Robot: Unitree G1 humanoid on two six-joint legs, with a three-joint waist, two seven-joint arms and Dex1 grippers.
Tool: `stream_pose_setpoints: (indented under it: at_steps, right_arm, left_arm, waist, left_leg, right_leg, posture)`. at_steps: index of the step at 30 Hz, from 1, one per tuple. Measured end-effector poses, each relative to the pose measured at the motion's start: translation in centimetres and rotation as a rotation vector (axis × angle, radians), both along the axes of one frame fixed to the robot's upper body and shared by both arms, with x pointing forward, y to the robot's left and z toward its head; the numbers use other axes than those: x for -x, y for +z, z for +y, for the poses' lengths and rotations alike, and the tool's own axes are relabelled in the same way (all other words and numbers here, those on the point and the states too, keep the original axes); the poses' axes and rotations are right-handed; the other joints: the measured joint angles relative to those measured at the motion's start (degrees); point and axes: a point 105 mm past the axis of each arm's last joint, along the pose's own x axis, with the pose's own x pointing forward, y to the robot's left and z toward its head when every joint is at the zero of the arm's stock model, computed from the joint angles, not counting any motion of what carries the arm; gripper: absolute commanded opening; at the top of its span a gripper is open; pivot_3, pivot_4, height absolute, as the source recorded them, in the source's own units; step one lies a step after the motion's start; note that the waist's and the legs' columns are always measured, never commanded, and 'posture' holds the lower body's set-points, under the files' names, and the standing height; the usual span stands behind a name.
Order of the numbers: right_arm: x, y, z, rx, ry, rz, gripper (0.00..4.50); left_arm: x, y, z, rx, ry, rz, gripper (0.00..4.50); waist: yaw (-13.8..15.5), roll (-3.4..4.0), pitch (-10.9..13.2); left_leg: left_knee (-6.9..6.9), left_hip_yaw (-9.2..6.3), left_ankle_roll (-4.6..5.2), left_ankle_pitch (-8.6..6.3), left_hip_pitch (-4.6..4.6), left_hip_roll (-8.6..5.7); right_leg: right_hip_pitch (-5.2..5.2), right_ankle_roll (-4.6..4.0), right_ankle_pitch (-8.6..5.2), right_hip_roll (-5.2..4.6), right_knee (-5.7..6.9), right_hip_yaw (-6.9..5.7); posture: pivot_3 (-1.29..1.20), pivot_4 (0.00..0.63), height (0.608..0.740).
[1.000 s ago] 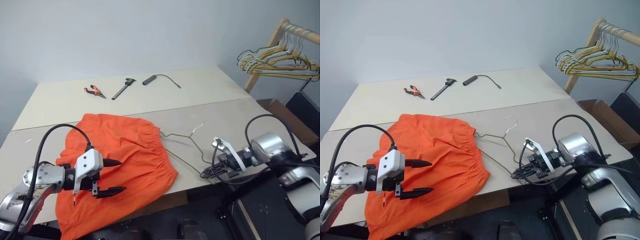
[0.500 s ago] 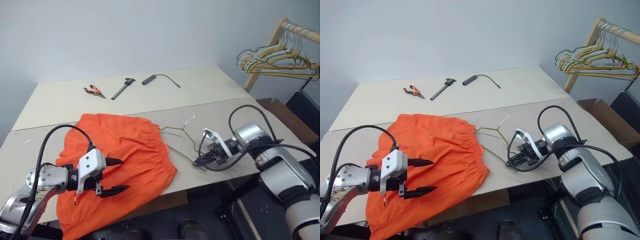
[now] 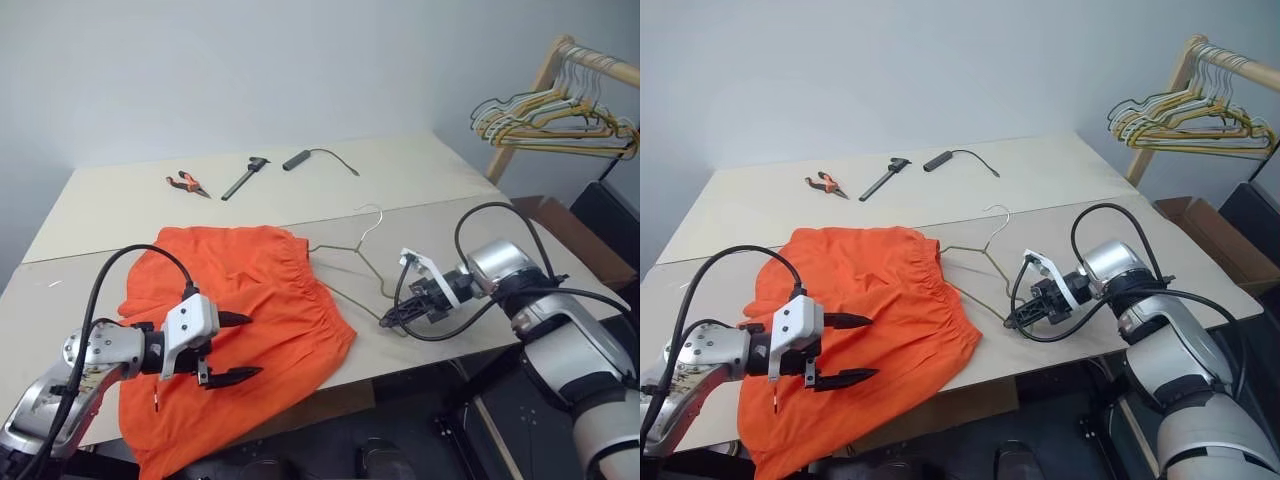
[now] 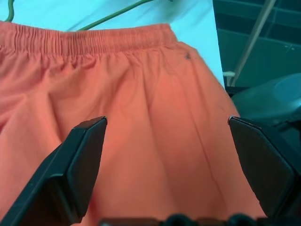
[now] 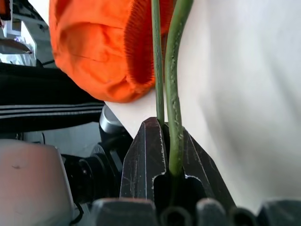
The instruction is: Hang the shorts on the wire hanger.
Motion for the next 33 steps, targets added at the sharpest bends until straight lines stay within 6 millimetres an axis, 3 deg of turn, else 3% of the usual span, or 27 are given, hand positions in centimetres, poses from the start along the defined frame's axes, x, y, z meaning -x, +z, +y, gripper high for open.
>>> stream_pose_setpoints:
  at_steps: [6, 16, 19, 22, 25, 28, 33]
  right_arm:
    - [-1.1, -0.7, 1.1, 0.038, 0.015, -0.033, 0.0]
    - [-3.5, 2.7, 0.9, -0.045, -0.021, -0.195, 0.0]
    - [-3.7, 3.9, 0.8, -0.022, 0.049, -0.331, 0.0]
    - [-3.7, 4.6, 1.8, -0.024, 0.086, -0.453, 0.0]
    - [-3.3, 5.7, 3.6, -0.019, 0.155, -0.606, 0.0]
    - [-3.2, 6.1, 3.9, 0.016, 0.172, -0.717, 0.0]
    - [-3.5, 5.6, 4.1, 0.096, 0.198, -0.858, 0.0]
  left_arm:
    - [-0.3, 0.1, -0.4, -0.001, -0.013, -0.018, 4.48]
    - [-0.2, -0.1, -0.4, 0.013, 0.001, -0.014, 4.48]
    - [-1.5, 0.5, 0.0, 0.022, 0.049, -0.071, 4.48]
    - [-4.4, 2.9, 0.0, 0.095, 0.13, -0.184, 4.48]
    - [-7.4, 7.3, 0.6, 0.181, 0.184, -0.317, 4.48]
    - [-8.9, 10.4, 1.3, 0.224, 0.191, -0.385, 4.48]
    - [-10.2, 13.1, 2.5, 0.208, 0.147, -0.416, 4.48]
  waist:
    - [-0.9, 0.0, 0.0]
    - [-1.0, 0.01, 0.0]
    - [-1.0, 0.0, 0.0]
    - [-0.8, 0.0, 0.0]
    - [-0.9, -0.02, 0.0]
    - [-1.3, -0.03, 0.0]
    - [-1.8, -0.04, 0.0]
  left_leg:
    - [0.02, 0.0, -0.11, 0.07, -0.01, 0.0]
    - [0.01, -0.02, -0.31, 0.19, -0.04, -0.01]
    - [0.01, -0.04, -0.26, 0.15, -0.03, 0.02]
    - [0.08, -0.08, -0.15, 0.09, -0.04, 0.02]
    - [0.17, -0.1, -0.35, 0.21, -0.04, 0.04]
    - [0.2, -0.04, -0.35, 0.21, -0.04, 0.01]
    - [0.22, 0.01, -0.35, 0.22, -0.05, -0.05]
  right_leg:
    - [0.0, -0.01, 0.01, 0.04, 0.06, 0.02]
    - [-0.02, 0.0, 0.0, -0.01, 0.03, 0.04]
    - [0.0, 0.0, 0.01, 0.0, 0.03, 0.03]
    - [-0.02, -0.01, 0.02, 0.01, 0.13, 0.0]
    - [-0.02, -0.02, 0.04, 0.06, 0.22, -0.02]
    - [0.01, 0.0, 0.05, 0.05, 0.18, 0.01]
    - [0.01, 0.04, 0.05, 0.07, 0.11, 0.05]
  posture:
    - [-0.03, 0.0, 0.74]
    - [-0.05, 0.0, 0.74]
    - [-0.06, 0.0, 0.74]
    - [-0.07, 0.0, 0.74]
    - [-0.08, 0.0, 0.74]
    - [-0.08, 0.0, 0.74]
    - [-0.09, 0.0, 0.74]
